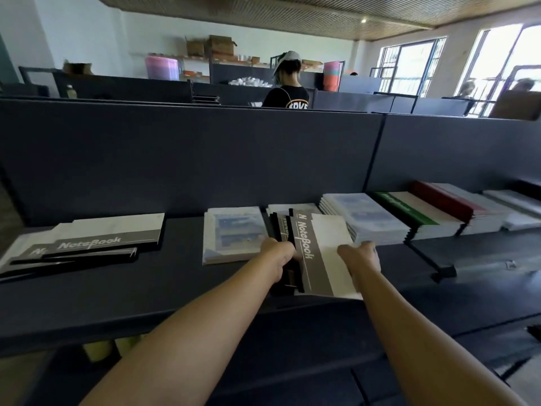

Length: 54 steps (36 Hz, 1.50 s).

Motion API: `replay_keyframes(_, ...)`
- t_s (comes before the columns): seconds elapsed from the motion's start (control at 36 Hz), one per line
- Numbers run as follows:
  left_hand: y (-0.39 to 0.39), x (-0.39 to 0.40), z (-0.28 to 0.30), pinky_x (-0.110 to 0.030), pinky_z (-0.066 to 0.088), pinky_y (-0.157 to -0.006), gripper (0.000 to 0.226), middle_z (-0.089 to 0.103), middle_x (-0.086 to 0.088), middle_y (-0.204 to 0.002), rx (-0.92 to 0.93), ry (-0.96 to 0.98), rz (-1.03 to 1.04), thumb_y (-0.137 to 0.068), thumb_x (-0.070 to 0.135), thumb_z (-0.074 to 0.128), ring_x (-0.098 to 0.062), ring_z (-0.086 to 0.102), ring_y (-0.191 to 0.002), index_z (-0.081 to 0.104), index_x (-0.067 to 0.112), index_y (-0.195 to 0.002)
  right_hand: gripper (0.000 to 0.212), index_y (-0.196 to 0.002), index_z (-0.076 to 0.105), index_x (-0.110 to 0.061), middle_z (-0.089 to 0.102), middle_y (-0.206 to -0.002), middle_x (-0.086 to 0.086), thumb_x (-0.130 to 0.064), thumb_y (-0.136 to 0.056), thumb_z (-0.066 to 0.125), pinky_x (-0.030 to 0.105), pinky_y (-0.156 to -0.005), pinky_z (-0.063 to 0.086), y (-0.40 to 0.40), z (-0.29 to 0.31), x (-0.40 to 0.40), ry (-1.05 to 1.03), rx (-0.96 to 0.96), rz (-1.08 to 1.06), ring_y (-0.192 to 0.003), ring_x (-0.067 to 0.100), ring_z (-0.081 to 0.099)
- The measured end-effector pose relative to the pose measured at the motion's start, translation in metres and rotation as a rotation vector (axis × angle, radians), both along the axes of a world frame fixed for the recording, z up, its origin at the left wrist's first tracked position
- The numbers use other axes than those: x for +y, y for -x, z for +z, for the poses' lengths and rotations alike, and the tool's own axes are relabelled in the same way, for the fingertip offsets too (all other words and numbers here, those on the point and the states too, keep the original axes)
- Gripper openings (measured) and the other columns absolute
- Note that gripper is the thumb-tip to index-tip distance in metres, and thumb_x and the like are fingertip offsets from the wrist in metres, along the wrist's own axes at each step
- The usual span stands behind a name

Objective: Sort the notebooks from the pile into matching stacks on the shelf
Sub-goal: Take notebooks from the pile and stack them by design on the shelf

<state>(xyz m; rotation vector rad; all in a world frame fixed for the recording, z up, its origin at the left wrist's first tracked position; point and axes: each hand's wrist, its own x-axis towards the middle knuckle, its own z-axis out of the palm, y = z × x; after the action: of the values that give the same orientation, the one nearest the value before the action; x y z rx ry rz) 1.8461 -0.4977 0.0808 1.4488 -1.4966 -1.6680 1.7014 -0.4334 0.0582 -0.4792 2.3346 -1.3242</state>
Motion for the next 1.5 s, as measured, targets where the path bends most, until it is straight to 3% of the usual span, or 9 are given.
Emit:
replay_keyframes(0.25,-0.046,-0.013,0.012,-0.047,0.042,-0.101,0.067,0.044,-0.014,-0.14,0.127,0.083,0.048,-0.085,-0.008,0.045,-0.032,0.047,-0.122,0.028,0.014,-0.146,0.023,-0.108,0.055,-0.005,0.063,-0.089,0.016,0.0,-0.087,0.061,0.045,-0.074,0.051,-0.016,0.036,-0.012,0.191,-0.459,0.331,-0.079,0.029,0.059)
replay_keyframes(0.47,-0.127,-0.028,0.038,-0.021,0.049,-0.06,0.05,0.058,-0.001,-0.094,0.275,0.437,0.111,-0.08,-0.021,0.042,-0.015,0.057,-0.086,0.045,0.021,-0.107,0.039,-0.119,0.05,-0.01,0.065,-0.101,0.012,0.01,-0.086,0.055,0.04,-0.063,0.054,-0.088,0.058,-0.056,0.508,-0.447,0.594,-0.086,0.027,0.064)
replay_keyframes(0.69,-0.158,-0.026,-0.006,-0.023,0.05,-0.08,0.062,0.066,0.0,-0.106,0.249,0.445,0.028,-0.08,-0.014,0.063,-0.012,0.062,-0.099,0.047,0.03,-0.121,0.03,-0.105,0.055,-0.01,0.063,-0.101,0.015,0.012,-0.085,0.048,0.039,-0.073,0.054,-0.126,0.018,-0.048,0.45,-0.428,0.683,-0.086,0.027,0.061)
replay_keyframes(0.89,-0.148,-0.032,-0.006,-0.025,0.051,-0.069,0.041,0.068,-0.001,-0.092,0.382,0.351,0.142,-0.08,-0.014,0.062,-0.013,0.064,-0.084,0.057,0.022,-0.099,0.035,-0.113,0.051,-0.004,0.061,-0.094,0.013,0.012,-0.083,0.04,0.039,-0.07,0.053,-0.122,0.032,-0.054,0.54,-0.416,0.669,-0.082,0.026,0.059)
replay_keyframes(1.0,-0.149,-0.033,-0.017,-0.034,0.053,-0.086,0.043,0.067,-0.003,-0.109,0.26,0.393,0.083,-0.082,-0.002,0.067,-0.017,0.064,-0.101,0.053,0.02,-0.116,0.04,-0.116,0.051,-0.009,0.063,-0.099,0.011,0.006,-0.08,0.052,0.039,-0.075,0.055,-0.124,0.025,-0.055,0.427,-0.271,0.694,-0.088,0.026,0.061)
replay_keyframes(1.08,-0.15,-0.036,-0.014,-0.025,0.049,-0.076,0.044,0.064,-0.001,-0.105,0.165,0.408,0.091,-0.084,0.003,0.069,-0.016,0.061,-0.1,0.044,0.02,-0.116,0.039,-0.122,0.045,-0.012,0.061,-0.115,0.009,0.0,-0.088,0.059,0.045,-0.091,0.051,-0.122,0.016,-0.062,0.303,-0.148,0.694,-0.103,0.026,0.06)
replay_keyframes(1.22,-0.156,-0.043,0.001,-0.027,0.048,-0.062,0.044,0.062,-0.005,-0.106,0.073,0.256,0.078,-0.085,0.022,0.073,-0.016,0.061,-0.087,0.046,0.012,-0.118,0.011,-0.102,0.056,-0.007,0.067,-0.097,0.009,-0.01,-0.092,0.06,0.033,-0.065,0.053,-0.12,0.025,-0.082,0.206,-0.199,0.642,-0.084,0.023,0.064)
replay_keyframes(1.36,-0.178,-0.053,-0.008,-0.036,0.041,-0.103,0.062,0.043,-0.01,-0.145,-0.227,0.449,0.081,-0.091,0.032,0.064,-0.025,0.047,-0.127,0.038,0.012,-0.143,0.022,-0.106,0.061,-0.003,0.068,-0.104,0.012,-0.012,-0.087,0.066,0.041,-0.082,0.054,-0.117,0.019,-0.1,0.106,-0.192,0.576,-0.089,0.029,0.064)
replay_keyframes(1.5,-0.219,-0.064,-0.01,-0.026,0.038,-0.088,0.045,0.05,-0.008,-0.137,-0.377,0.56,0.166,-0.095,0.028,0.059,-0.022,0.05,-0.12,0.049,0.011,-0.135,0.03,-0.095,0.057,0.003,0.065,-0.098,0.016,-0.012,-0.079,0.076,0.041,-0.08,0.055,-0.113,0.008,-0.107,-0.002,-0.016,0.515,-0.086,0.029,0.063)
